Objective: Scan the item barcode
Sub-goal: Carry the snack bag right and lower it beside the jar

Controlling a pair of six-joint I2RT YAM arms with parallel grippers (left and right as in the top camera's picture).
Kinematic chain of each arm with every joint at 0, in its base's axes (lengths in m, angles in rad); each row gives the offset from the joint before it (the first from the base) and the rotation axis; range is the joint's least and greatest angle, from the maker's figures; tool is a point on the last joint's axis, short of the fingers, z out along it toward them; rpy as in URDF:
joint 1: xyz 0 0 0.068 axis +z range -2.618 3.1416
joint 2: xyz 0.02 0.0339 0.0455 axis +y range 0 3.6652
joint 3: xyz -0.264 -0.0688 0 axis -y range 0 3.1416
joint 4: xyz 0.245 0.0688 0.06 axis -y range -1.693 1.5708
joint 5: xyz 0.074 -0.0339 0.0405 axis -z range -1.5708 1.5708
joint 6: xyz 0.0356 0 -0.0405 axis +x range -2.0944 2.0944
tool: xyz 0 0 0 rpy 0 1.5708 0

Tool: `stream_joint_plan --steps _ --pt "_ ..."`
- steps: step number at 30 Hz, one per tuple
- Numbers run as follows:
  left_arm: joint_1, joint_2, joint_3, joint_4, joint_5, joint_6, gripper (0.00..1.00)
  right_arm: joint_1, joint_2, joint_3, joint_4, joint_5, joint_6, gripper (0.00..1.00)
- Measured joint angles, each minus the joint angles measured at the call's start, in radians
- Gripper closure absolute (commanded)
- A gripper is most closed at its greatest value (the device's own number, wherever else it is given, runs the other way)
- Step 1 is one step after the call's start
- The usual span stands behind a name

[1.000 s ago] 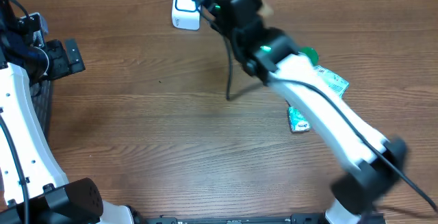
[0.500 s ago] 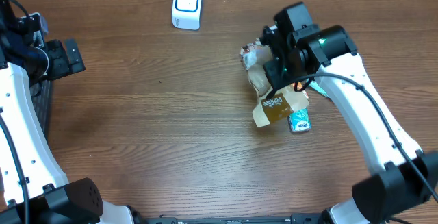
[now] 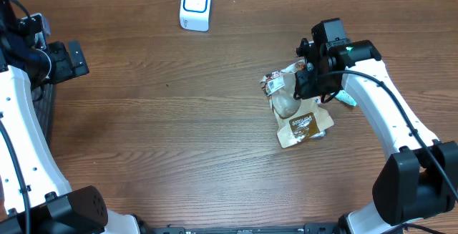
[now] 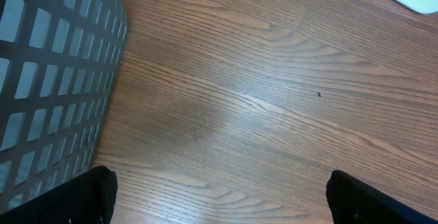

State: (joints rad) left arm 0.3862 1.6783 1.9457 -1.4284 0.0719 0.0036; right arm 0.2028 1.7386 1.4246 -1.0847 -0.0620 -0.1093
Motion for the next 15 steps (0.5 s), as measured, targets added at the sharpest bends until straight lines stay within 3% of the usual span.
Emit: stream_joint_plan --steps 11,14,15 --pt "0.000 0.000 0.000 0.000 0.000 0.000 0.00 0.000 -0.004 0.057 -0.050 -0.016 0.001 0.39" --pt "0.000 0.000 0.000 0.000 0.000 0.000 0.00 0.000 -0.034 0.124 -0.072 -0.042 0.002 0.27" --pt "0.000 0.000 0.000 0.000 0.000 0.000 0.00 0.000 -0.055 0.148 -0.082 -0.053 0.008 0.17"
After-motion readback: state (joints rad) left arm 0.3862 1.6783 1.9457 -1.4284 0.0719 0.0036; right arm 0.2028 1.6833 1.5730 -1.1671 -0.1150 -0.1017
